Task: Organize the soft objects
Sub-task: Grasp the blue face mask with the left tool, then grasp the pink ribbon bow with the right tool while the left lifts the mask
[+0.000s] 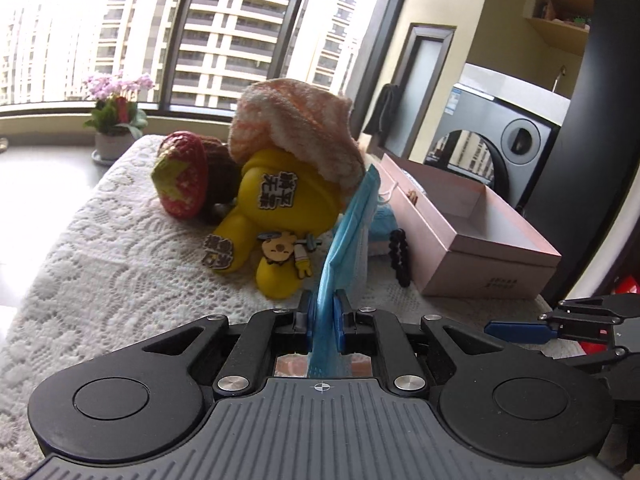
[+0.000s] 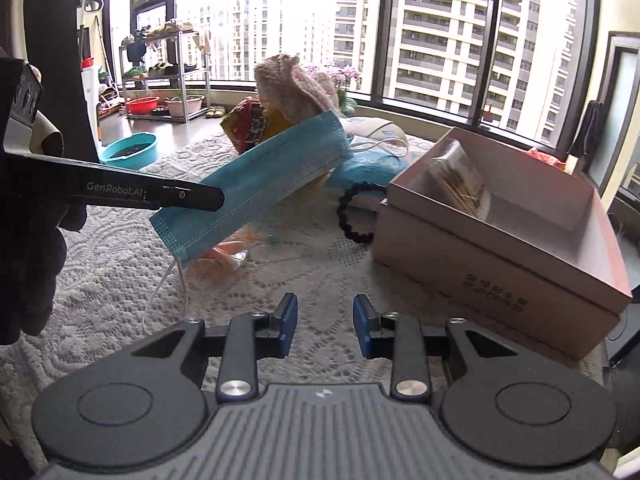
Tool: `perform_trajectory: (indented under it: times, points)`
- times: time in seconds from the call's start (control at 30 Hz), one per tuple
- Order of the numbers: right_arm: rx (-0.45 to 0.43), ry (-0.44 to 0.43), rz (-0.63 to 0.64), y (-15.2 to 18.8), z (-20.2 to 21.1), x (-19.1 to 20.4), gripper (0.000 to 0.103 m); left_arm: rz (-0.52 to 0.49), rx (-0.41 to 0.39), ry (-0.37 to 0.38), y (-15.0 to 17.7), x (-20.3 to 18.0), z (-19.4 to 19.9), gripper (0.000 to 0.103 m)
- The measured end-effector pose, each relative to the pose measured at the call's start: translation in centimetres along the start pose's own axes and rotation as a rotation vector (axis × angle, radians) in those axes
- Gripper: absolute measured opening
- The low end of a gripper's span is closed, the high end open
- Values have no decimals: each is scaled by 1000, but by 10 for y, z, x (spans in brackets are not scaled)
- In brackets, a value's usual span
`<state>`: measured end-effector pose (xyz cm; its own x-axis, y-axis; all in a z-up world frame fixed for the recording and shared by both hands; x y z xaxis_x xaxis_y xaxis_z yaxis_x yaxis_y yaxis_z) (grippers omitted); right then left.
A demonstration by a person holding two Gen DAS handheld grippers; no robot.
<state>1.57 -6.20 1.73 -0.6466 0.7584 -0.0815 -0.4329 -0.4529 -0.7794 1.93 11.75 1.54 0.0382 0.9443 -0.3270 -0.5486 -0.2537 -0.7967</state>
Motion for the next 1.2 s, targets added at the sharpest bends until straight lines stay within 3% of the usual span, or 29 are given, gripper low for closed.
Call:
perform_trajectory:
  times: [0.13,0.27,0.37,0.43,0.47,0.57,0.63,0.7,0.77,1.0,1.2]
  points:
    - [2,-98,24,-17,-13,23,44,45,-11,-37,5,27,27,12]
    - [-4,-75,75,-34,-30,38,45,84,-25,-57,3,47,41,12]
    - [18,-142,42,-47,-47,43,47,122,-55,-58,2,59,54,12]
    - [28,-173,47,-51,-59,50,59,146,-64,-52,3,66,60,12]
    - [35,-178,57,-53,-67,54,70,154,-64,-48,4,67,61,12]
    - [58,-166,62,-54,-83,65,73,162,-54,-46,8,71,62,12]
    - [60,-164,55,-54,-84,66,68,167,-36,-42,9,72,60,13]
    - [58,-142,86,-51,-77,67,34,174,-25,-38,10,73,56,14]
    - [64,-140,94,-46,-67,65,19,155,-16,-41,7,69,51,14]
    - [42,-67,58,-9,-12,33,18,37,45,-36,-8,42,16,14]
    - [27,-2,-44,19,31,-4,17,43,92,-53,-9,38,-2,13]
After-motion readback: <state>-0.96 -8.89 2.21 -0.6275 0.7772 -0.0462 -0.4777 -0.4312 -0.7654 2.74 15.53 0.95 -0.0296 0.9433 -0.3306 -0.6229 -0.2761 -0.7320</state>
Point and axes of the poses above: each gripper's, at about its wrist camera, not at the fingertips, and z roughly against the way its jaws point, x to its left, y to its underside, the point moved 1 cm from there along -z, roughly the way its jaws point, and after that the axes turned 4 degrees about z, right-handed, at the moved point
